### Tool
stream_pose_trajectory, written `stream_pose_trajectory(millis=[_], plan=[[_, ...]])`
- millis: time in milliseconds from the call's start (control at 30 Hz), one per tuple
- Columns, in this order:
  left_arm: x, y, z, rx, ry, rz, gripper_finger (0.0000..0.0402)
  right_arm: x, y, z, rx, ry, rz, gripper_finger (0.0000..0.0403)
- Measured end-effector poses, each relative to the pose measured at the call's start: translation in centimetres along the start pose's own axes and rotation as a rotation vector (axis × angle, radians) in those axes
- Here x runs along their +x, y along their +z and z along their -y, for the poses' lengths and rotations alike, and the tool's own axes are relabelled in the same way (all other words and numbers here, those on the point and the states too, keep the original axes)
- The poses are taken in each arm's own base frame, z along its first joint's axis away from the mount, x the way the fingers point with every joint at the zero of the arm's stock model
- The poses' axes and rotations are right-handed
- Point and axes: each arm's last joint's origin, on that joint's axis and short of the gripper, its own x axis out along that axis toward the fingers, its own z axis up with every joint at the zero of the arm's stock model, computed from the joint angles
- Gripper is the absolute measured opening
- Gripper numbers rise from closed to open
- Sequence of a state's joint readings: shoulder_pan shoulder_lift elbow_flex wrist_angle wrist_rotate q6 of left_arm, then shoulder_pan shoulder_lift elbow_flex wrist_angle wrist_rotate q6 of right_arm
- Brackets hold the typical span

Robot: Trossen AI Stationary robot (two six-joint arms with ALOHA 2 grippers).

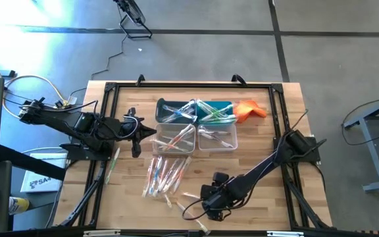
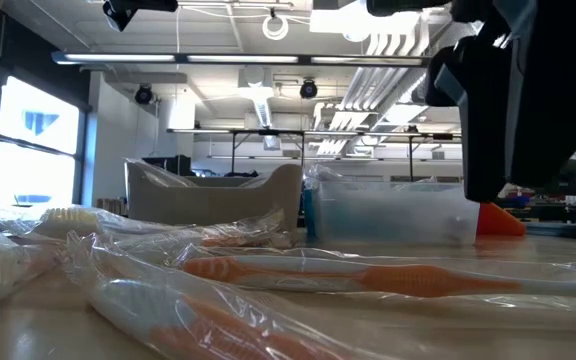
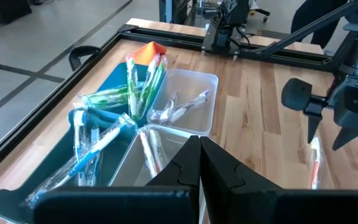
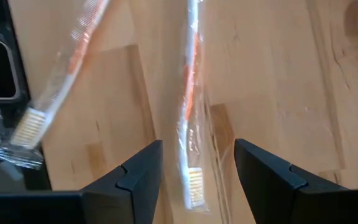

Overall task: Pick & Place Toothbrushes
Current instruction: Put the orange toothbrush into the gray bin

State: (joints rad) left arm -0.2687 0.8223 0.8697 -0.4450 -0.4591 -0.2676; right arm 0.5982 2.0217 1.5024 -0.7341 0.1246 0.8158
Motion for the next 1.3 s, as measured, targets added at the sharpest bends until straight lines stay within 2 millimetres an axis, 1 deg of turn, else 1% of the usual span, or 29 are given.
stream_pose_trajectory(millis=[300,500,667,900,1100,1200,1300], plan=[[0.0,0.0,0.0,0.0,0.0,0.0,0.0001,0.0,0.0,-0.2,-0.001,0.008,0.026,0.0192],[0.0,0.0,0.0,0.0,0.0,-0.001,0.0001,1.9,-0.3,-0.2,0.001,0.041,0.057,0.0192],[0.0,0.0,0.0,0.002,0.001,-0.005,0.0001,3.2,-1.0,0.2,0.004,0.034,0.04,0.0192],[0.0,-0.1,0.0,0.003,0.002,-0.007,0.0001,4.0,-1.6,0.8,0.004,0.022,0.032,0.0192],[0.0,-0.1,0.0,0.003,0.002,-0.007,0.0001,4.5,-2.2,1.3,0.042,-0.004,0.023,0.0191],[0.0,-0.1,0.0,0.003,0.002,-0.007,0.0001,4.6,-2.2,1.4,0.042,-0.005,0.029,0.0178],[0.0,-0.1,0.0,0.003,0.002,-0.007,0.0001,4.7,-2.2,1.3,0.041,0.002,0.036,0.015]])
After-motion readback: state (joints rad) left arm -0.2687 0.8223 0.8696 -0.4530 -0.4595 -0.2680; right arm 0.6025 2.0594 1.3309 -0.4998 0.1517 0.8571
